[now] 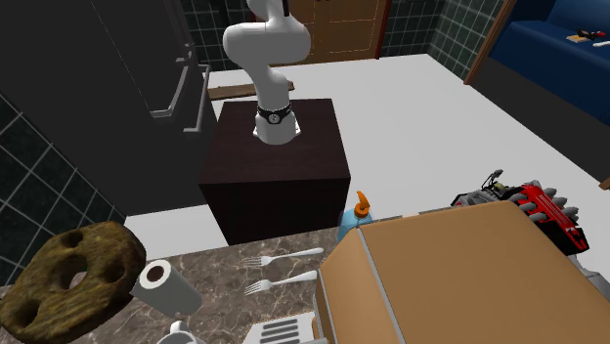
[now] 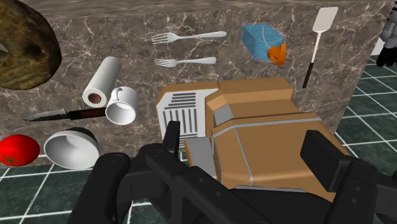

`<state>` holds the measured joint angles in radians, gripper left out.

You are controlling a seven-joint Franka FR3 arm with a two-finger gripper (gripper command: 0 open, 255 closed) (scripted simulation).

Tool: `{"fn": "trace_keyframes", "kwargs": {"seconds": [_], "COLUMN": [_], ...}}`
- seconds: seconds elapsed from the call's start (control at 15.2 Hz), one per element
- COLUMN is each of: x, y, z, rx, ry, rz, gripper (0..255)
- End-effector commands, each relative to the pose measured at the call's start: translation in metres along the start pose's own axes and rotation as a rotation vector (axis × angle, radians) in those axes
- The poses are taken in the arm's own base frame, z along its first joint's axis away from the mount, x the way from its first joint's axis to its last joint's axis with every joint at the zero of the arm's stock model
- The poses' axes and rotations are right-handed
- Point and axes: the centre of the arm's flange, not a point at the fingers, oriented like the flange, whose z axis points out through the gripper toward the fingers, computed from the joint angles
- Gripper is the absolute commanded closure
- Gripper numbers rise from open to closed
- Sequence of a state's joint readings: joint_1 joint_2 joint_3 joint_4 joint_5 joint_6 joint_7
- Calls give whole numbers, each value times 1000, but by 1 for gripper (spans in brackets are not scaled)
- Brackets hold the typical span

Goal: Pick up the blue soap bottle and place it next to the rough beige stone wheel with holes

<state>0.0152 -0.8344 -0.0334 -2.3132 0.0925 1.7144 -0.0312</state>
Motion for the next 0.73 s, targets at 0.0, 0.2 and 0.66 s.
{"fn": "trace_keyframes", "kwargs": {"seconds": [0.0, 0.2, 0.66], "x": [0, 4, 12], "y": [0, -21, -68], "z": [0, 35, 118], "rx": [0, -15, -50], "ry": [0, -15, -51], "rz": [0, 8, 25], "gripper": [0, 0, 0]}}
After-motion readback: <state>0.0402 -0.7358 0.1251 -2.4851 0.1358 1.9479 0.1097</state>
